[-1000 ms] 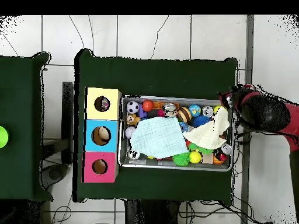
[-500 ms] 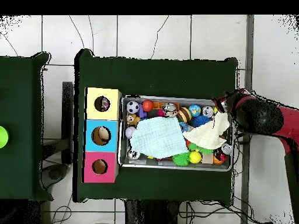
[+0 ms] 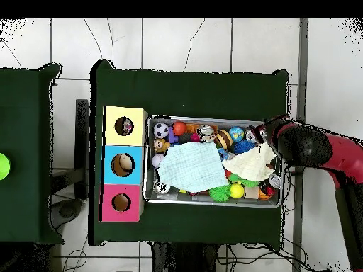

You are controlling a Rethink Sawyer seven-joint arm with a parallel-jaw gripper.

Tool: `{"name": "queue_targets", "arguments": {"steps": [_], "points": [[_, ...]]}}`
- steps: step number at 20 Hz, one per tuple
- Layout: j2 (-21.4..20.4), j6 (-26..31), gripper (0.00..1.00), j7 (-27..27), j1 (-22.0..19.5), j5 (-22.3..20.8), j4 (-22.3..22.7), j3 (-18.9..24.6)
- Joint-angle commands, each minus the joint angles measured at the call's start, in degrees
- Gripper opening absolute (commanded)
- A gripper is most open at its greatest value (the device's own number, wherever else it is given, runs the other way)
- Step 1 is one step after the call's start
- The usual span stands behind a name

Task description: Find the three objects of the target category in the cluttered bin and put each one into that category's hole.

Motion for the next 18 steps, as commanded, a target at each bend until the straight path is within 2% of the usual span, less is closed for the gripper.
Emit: {"name": "queue_targets", "arguments": {"steps": [1, 15, 18], "points": [[5.5, -1.6, 1.0, -0.6, 2.1, -3.0, 2.3, -3.8], [8.1, 0.4, 1.0, -2.4, 2.2, -2.2, 0.7, -4.4], [7.0, 1.9, 1.0, -3.2, 2.1, -1.8, 0.7, -4.1]]}}
